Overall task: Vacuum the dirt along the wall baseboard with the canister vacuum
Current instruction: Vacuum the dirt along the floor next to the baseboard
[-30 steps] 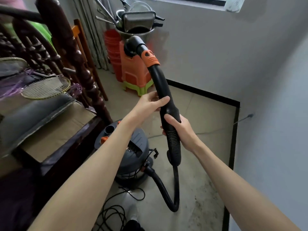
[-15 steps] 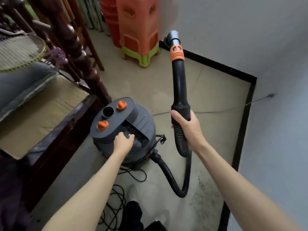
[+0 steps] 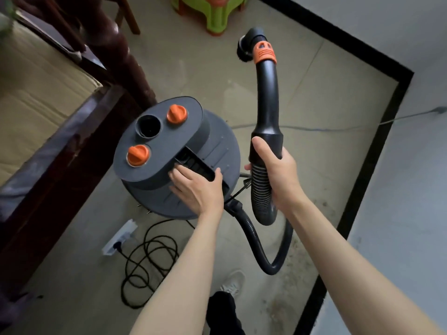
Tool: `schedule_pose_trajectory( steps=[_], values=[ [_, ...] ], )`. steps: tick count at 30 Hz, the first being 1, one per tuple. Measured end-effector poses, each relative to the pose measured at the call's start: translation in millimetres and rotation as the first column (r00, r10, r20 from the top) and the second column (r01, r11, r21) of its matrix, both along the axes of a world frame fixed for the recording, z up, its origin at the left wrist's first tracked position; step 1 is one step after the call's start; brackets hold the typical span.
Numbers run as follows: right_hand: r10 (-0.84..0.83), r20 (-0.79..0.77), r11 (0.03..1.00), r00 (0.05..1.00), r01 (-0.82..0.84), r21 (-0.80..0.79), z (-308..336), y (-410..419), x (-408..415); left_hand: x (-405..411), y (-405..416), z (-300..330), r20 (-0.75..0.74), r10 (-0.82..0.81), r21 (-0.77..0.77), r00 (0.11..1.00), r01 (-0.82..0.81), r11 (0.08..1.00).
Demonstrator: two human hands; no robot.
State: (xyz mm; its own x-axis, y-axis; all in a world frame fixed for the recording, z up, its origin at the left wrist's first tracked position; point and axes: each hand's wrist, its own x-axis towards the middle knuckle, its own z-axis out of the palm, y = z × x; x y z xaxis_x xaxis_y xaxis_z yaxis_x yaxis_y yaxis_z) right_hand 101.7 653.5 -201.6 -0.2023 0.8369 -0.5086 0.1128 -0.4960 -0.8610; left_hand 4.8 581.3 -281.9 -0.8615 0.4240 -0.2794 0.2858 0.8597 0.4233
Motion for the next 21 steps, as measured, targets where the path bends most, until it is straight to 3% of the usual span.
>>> schedule_pose_trajectory(
  steps=[3, 11, 21],
  values=[
    [-0.02, 0.003, 0.999, 1.0, 0.02, -0.03, -7.0, -3.4, -2.5, -1.4, -1.3, 3.5, -0.066, -0.072, -0.04, 0.995, 0.069, 0.997],
    [0.015, 0.003, 0.999, 1.0, -0.015, -0.05, -9.5, -4.6, -5.3, -28.6, 2.9, 6.7, 0.003, -0.132, -0.089, 0.991, 0.131, 0.987],
    [0.049, 0.008, 0.995, 0.999, -0.049, -0.083, -14.8, -9.6, -15.9, -17.5, -9.5, 4.7, -0.043, -0.068, -0.065, 0.997, 0.065, 0.996]
  ],
)
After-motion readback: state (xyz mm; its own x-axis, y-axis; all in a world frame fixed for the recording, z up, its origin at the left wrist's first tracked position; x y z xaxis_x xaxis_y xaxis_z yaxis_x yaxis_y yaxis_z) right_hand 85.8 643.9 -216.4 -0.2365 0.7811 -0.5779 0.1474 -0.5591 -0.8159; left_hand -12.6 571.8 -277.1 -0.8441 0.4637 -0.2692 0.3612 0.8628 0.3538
